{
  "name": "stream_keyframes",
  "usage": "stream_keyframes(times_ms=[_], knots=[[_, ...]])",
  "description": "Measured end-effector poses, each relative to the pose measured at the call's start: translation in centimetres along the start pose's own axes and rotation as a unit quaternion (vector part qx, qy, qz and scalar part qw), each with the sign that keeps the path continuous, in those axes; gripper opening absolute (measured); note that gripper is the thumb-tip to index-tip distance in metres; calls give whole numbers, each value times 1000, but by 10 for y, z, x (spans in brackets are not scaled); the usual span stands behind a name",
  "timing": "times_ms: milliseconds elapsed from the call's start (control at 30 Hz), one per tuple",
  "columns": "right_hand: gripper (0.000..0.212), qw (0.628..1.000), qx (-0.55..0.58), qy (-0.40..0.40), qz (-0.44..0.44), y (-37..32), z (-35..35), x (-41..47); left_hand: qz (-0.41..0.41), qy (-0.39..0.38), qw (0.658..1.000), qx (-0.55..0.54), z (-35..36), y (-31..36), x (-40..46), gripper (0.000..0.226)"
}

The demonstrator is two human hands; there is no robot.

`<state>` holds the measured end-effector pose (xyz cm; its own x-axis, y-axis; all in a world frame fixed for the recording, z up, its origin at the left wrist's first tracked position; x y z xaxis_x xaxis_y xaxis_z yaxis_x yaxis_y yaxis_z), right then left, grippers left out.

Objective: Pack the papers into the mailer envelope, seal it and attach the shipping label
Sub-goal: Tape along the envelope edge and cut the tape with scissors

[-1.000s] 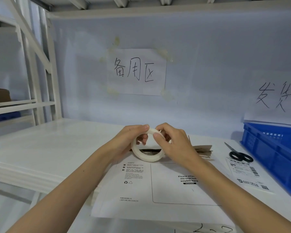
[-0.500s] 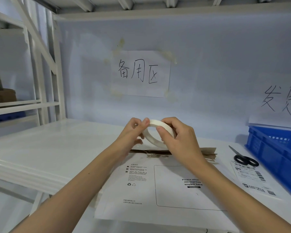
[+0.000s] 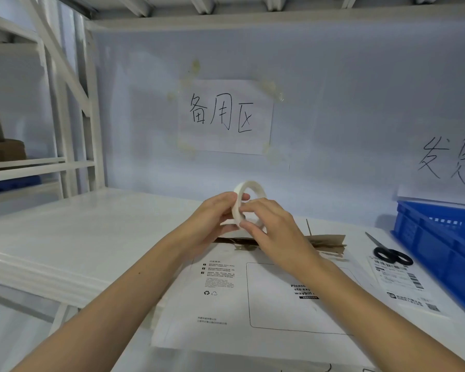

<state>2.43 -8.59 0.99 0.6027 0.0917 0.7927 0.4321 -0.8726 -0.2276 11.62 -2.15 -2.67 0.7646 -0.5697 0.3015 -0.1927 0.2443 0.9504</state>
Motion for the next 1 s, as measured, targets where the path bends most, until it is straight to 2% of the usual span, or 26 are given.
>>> stream_keyframes(times_ms=[67,133,200,300,400,567,733,867,1000], knots=[[15,1000,-11,18,-6,1,-2,0,13,15,999,29,-1,0,1,27],[14,997,-31,70,14,7,-16,2,23,27,999,42,-3,1,2,23],[25,992,-62,104,26,10,-28,3,36,28,998,50,-3,4,1,26],[54,995,-79,55,38,17,-23,5,48,-5,996,75,6,6,-1,33],[62,995,-93,5,44,24,-12,3,46,-57,994,79,16,2,-5,39],[48,989,-111,-16,100,47,-13,0,27,-117,991,58,28,-2,-10,38],[39,990,-95,5,104,45,-18,0,14,-153,988,34,34,-3,-13,32],[38,990,-100,15,102,40,-22,0,12,-145,989,15,33,-2,-12,35],[39,984,-166,8,58,25,-29,11,10,-89,995,42,21,-4,-6,26]])
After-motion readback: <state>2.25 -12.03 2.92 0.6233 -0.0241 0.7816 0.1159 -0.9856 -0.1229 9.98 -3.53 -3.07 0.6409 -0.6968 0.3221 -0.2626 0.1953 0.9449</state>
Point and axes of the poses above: each hand's wrist, its own x-axis towards the middle knuckle, its own z-axis out of the palm, y = z × x, the point moved 10 cm from there along x, towards the middle knuckle, and after that the axes turned 7 degrees about y, right-handed, at the moved point
